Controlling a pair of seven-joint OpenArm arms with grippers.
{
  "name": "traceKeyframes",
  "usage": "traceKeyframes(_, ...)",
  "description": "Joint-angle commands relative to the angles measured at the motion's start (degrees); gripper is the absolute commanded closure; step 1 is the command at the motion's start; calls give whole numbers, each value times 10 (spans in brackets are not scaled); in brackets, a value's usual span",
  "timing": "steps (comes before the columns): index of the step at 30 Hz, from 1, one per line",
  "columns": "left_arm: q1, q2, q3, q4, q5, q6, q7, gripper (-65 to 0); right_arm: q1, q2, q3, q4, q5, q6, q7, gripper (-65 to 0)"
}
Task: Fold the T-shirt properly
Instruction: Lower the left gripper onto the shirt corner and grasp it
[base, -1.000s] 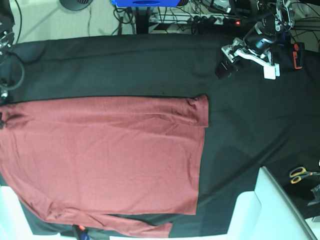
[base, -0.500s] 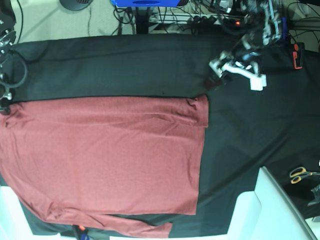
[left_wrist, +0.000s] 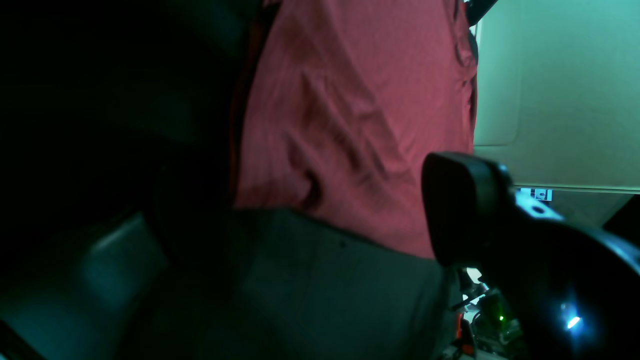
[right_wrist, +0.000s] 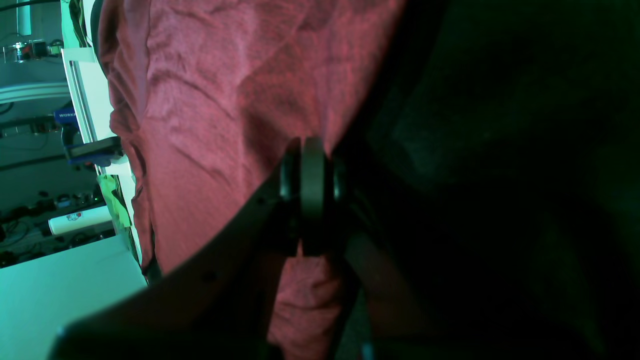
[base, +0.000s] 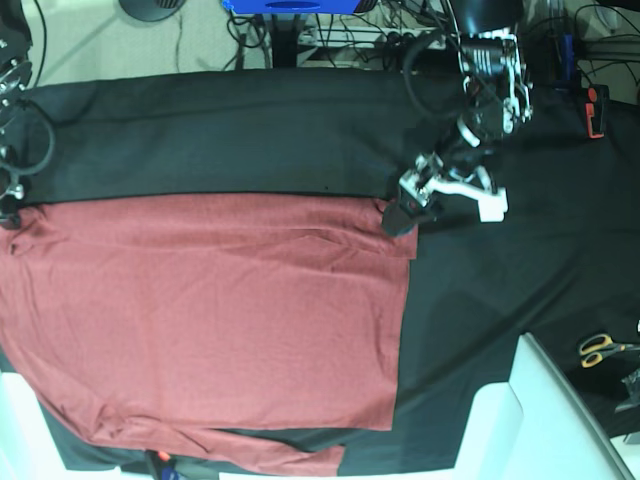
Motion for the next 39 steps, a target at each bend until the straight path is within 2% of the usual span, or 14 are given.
traceKeyframes(1,-8,1,2,-8,18,14,11,-632,10,16,-1,6,6,10,3,-2)
traceKeyframes(9,-41,13,2,-53,19,14,11,-629,10,16,-1,6,6,10,3,-2)
traceKeyframes(11,-41,13,12,-57,19,14,10,-586,10,16,-1,6,6,10,3,-2)
traceKeyframes(13,-42,11,33,-57,19,14,5,-476,10,16,-1,6,6,10,3,-2)
traceKeyframes(16,-40,11,49,-57,19,15,-30,-258,10,16,-1,6,6,10,3,-2)
traceKeyframes(19,-36,10,46,-57,19,15,-36,-28,10,16,-1,6,6,10,3,-2)
traceKeyframes(20,-36,9,45,-57,19,15,-36,0,10,16,-1,6,6,10,3,-2)
traceKeyframes(26,-42,-4,49,-51,18,15,-34,0,9,16,-1,6,6,10,3,-2)
traceKeyframes(31,-36,-25,44,-46,17,15,22,0,-2,18,-1,26,6,10,3,-2)
traceKeyframes(33,-33,-40,46,-37,15,15,30,0,-12,18,-1,49,6,10,2,-2)
traceKeyframes(36,-18,-44,44,-10,14,15,54,0,-24,16,-1,76,6,10,2,-2)
traceKeyframes(39,-7,-45,44,22,15,15,78,0,-37,16,4,106,8,10,-28,0)
